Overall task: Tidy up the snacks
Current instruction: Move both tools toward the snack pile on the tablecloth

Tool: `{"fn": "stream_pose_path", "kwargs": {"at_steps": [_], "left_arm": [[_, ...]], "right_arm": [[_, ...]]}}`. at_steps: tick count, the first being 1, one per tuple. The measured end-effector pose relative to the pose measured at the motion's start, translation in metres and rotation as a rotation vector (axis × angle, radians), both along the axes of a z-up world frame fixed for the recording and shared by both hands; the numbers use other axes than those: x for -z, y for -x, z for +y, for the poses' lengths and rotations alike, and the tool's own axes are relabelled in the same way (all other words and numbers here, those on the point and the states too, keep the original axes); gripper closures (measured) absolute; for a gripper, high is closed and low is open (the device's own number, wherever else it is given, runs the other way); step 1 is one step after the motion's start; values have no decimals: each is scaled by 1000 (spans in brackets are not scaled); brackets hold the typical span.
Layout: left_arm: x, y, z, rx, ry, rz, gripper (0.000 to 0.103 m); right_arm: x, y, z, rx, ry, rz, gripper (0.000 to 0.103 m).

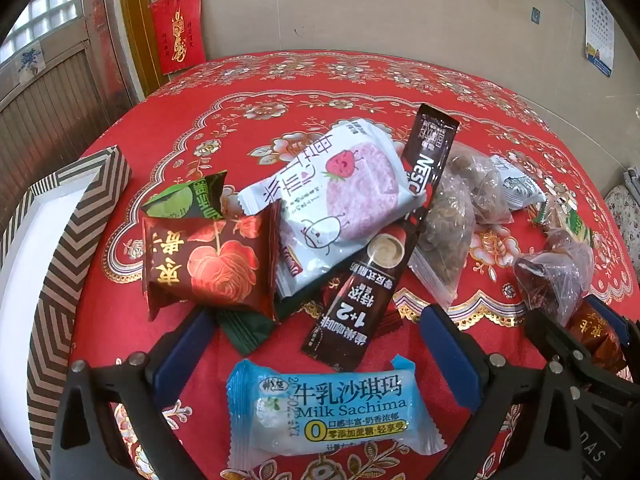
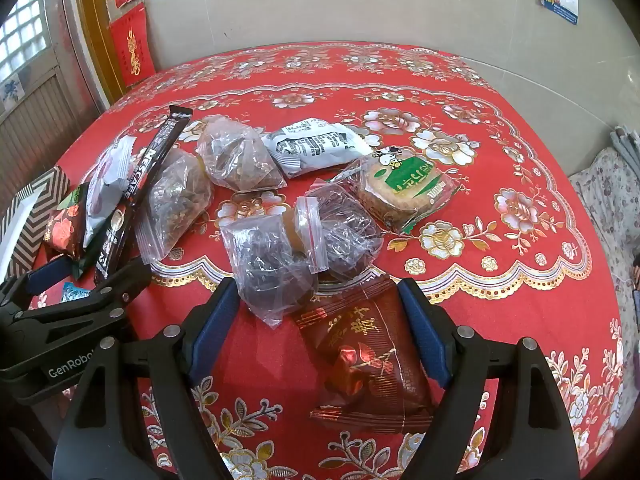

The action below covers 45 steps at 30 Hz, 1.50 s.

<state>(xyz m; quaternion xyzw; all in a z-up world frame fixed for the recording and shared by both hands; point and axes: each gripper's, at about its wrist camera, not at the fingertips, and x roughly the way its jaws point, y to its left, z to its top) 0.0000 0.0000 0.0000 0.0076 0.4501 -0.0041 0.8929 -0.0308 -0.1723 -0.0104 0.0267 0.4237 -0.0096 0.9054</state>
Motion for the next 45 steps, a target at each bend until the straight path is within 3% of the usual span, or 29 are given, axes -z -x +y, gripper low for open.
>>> {"fn": "stream_pose_path", "kwargs": {"at_steps": [13, 23, 35, 45], "left_arm": [[-4, 9, 2, 10, -8, -16, 0], [-52, 46, 53, 2, 34, -89, 0], [-52, 54, 78, -33, 51, -96, 0], [-51, 49, 93, -56, 80, -84, 0]], "right_arm": [[1, 4, -3, 1, 34, 14, 22], [-35, 33, -9, -28, -7, -79, 22], [-44, 50, 23, -129, -6, -139, 22], [-40, 49, 24, -130, -20, -117, 22]]}}
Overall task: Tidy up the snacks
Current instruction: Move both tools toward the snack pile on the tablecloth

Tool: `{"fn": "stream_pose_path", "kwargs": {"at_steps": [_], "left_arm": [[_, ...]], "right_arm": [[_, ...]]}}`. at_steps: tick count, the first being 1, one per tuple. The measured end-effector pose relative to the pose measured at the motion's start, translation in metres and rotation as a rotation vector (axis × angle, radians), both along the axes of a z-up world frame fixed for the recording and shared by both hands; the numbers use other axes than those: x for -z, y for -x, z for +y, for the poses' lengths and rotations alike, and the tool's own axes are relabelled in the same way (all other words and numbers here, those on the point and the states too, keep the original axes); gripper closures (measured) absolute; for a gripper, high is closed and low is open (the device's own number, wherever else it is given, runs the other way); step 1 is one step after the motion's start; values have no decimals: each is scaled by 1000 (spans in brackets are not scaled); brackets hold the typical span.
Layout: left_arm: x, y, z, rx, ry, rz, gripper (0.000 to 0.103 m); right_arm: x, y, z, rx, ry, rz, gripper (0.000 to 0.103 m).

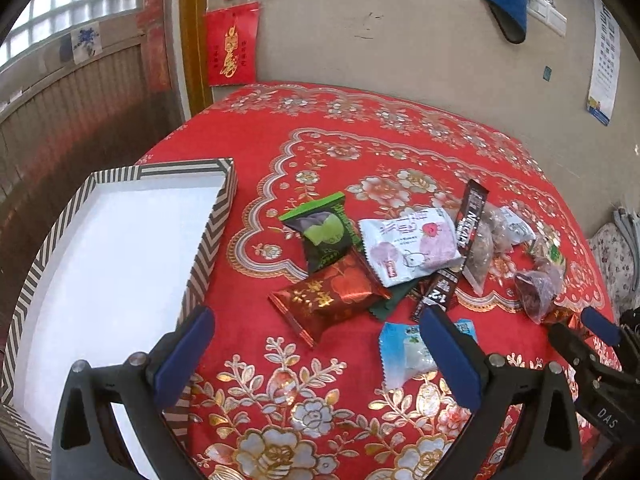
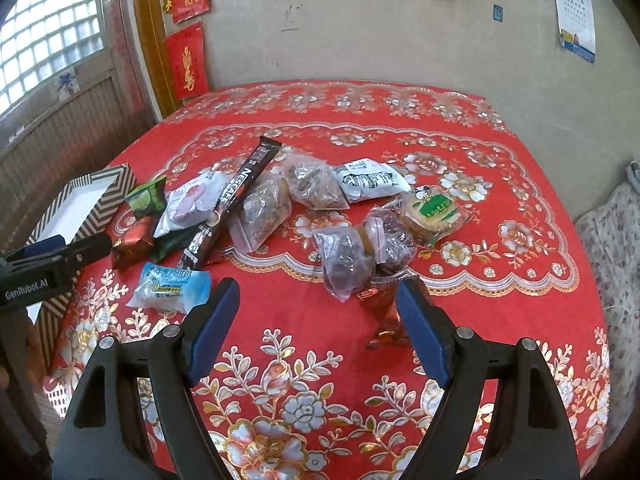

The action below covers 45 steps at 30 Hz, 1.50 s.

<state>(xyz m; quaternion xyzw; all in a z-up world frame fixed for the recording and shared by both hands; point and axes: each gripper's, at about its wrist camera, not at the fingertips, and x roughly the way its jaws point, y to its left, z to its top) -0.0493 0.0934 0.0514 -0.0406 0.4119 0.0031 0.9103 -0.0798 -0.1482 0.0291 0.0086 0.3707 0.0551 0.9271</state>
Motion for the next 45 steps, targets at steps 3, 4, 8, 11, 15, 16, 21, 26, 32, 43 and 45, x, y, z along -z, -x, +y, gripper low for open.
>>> {"fn": "stream_pose_path", "kwargs": {"at_steps": [3, 4, 8, 11, 15, 16, 21, 26, 32, 43, 45], "left_arm": [[1, -5, 6, -14, 29, 21, 0], [1, -6, 9, -17, 42, 25, 0], [-5, -15, 20, -46, 79, 34, 0], [-7, -21, 24, -58, 90, 43, 0], [-3, -27, 20, -35, 71, 55, 0], [-1, -28, 17, -19, 63, 61, 0], [6, -28, 6, 75, 15, 88, 0], [9, -30, 6, 114, -42, 108, 0], [10, -30, 6, 132, -55, 106, 0], [18, -38, 4, 149, -87, 129, 0], [19, -41, 4, 150, -84, 134, 0]], "right_arm": [[2, -1, 1, -5, 0, 3, 22], [2, -1, 2, -7, -1, 4, 22], [4, -2, 0, -11, -5, 11, 22], [6, -3, -1, -11, -16, 15, 22], [8, -4, -3, -13, -30, 24, 22], [8, -4, -3, -14, -30, 28, 22], [10, -5, 0, -23, -18, 34, 22], [10, -6, 2, -28, -11, 36, 22], [12, -10, 6, -39, -15, 51, 22], [14, -12, 13, -50, 2, 61, 22], [15, -12, 13, -52, -1, 64, 22]]}}
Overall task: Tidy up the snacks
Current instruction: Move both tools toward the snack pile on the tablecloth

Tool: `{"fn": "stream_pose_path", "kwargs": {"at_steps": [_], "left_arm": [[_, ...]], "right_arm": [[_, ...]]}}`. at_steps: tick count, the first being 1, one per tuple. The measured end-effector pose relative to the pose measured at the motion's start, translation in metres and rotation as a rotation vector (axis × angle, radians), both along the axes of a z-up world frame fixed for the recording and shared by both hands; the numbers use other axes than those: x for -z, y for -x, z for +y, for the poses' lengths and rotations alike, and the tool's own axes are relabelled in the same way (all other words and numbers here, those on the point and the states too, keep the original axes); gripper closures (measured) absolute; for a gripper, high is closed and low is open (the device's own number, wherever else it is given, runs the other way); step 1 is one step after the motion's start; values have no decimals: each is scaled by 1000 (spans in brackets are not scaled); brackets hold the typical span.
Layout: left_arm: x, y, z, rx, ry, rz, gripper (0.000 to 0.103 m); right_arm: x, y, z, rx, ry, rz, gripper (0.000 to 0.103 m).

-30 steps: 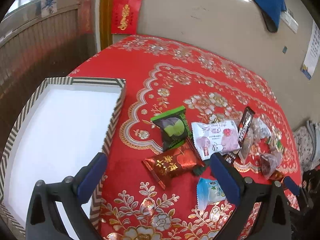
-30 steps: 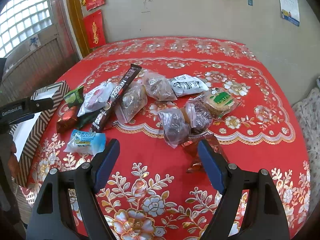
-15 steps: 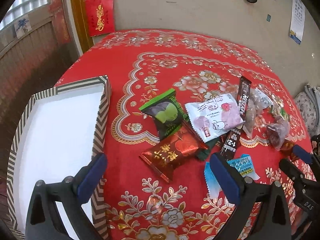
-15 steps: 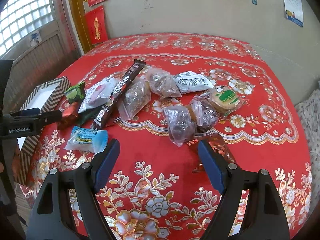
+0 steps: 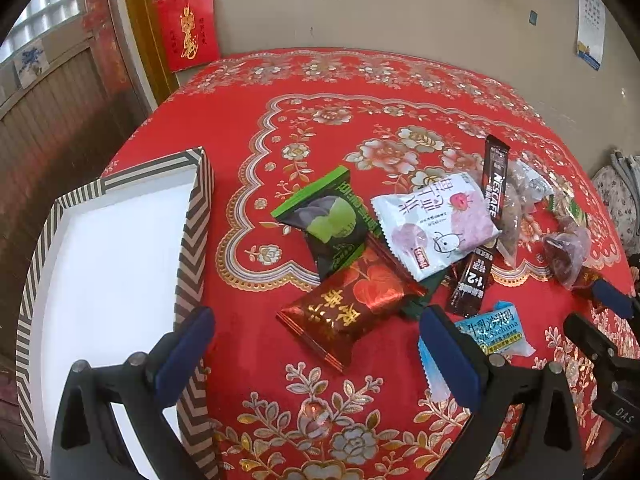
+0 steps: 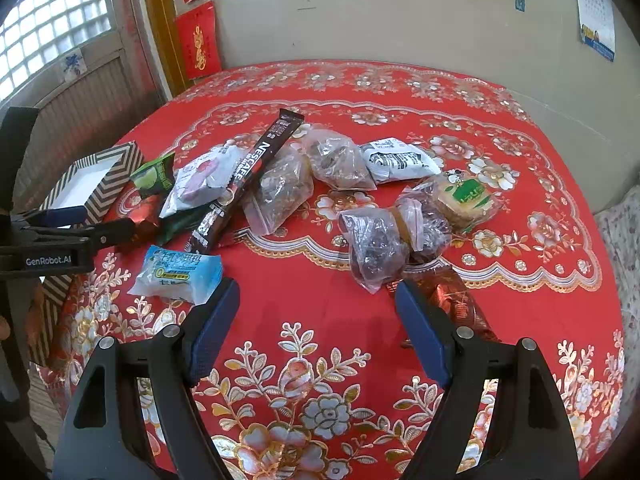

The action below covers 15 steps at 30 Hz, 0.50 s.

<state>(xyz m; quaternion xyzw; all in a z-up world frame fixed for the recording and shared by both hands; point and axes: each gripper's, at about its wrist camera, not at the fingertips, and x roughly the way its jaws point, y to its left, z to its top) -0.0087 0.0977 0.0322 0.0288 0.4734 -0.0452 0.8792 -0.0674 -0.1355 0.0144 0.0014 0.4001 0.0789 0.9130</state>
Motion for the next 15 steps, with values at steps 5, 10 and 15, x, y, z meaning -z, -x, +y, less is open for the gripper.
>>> {"fn": "stream_pose_path", "kwargs": {"at_steps": [5, 10, 15], "left_arm": [[6, -5, -2, 23, -27, 22, 0], [7, -8, -1, 28, -20, 37, 0], [8, -10, -4, 43, -36, 42, 0]], "right_arm": [[2, -1, 1, -6, -3, 6, 22], [2, -1, 1, -8, -8, 6, 22], [3, -2, 2, -7, -8, 12, 22]]}}
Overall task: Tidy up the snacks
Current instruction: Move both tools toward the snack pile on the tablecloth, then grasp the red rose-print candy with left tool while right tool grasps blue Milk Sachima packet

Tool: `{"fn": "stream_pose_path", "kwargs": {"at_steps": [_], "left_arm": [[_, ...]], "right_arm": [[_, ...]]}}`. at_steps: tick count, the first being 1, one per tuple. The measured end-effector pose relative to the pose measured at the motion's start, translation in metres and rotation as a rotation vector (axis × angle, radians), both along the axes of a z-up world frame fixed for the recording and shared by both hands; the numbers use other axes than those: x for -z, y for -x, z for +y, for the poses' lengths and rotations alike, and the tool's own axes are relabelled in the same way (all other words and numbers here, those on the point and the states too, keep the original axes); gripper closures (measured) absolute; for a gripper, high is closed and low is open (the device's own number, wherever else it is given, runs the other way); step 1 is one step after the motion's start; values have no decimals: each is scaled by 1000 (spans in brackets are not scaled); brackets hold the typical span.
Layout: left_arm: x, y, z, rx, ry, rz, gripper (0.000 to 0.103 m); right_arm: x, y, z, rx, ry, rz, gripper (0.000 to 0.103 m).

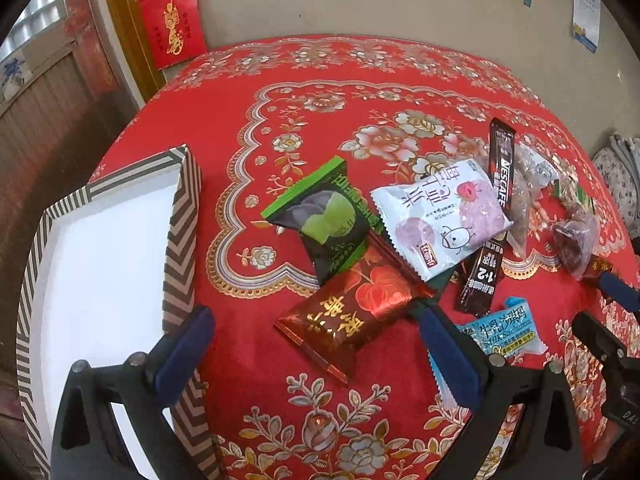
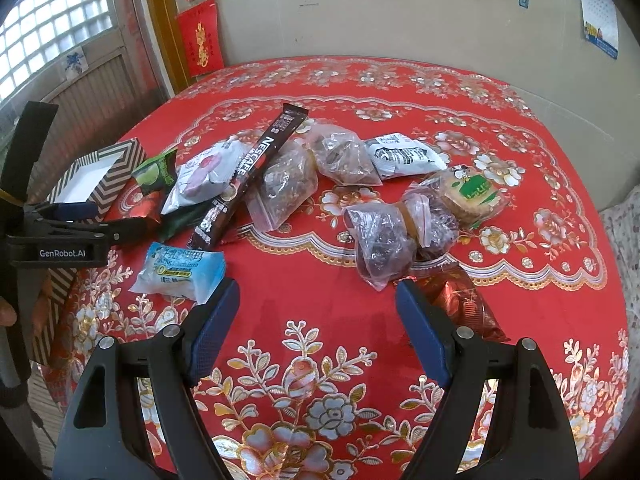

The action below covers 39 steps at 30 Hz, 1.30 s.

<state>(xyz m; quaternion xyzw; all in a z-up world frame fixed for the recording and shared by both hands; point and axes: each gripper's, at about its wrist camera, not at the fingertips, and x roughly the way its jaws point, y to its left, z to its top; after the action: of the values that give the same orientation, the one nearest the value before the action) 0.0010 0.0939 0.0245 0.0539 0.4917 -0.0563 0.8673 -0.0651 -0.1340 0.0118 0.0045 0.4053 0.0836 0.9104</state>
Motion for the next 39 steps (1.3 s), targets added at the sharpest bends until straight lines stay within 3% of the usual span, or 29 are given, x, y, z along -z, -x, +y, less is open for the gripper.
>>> {"fn": "stream_pose_path", "kwargs": {"at_steps": [6, 9, 15, 23, 31, 32, 34, 39], "left_arm": [[2, -4, -10, 44, -6, 10, 0], [5, -1, -17, 78, 36, 49, 9], [-4, 18, -33, 162, 83, 45, 9], [-1, -2, -9, 68, 50, 42, 8], [9, -6, -21, 168, -17, 58, 10], [8, -6, -23, 174, -18, 52, 12], [6, -6, -23, 183, -12, 52, 32], [8, -6, -26, 210, -13, 59, 60]], "right_arm": [[0, 0, -1, 0, -2, -1, 22], [1, 0, -1, 1, -4, 2, 22], [0, 0, -2, 6, -4, -3, 22], [0, 2, -3, 4, -4, -1, 22], [1, 2, -2, -4, -15, 3, 22], [1, 2, -1, -7, -13, 1, 22], [1, 2, 2, -20, -12, 0, 22], [-1, 3, 14, -97, -3, -3, 22]]}}
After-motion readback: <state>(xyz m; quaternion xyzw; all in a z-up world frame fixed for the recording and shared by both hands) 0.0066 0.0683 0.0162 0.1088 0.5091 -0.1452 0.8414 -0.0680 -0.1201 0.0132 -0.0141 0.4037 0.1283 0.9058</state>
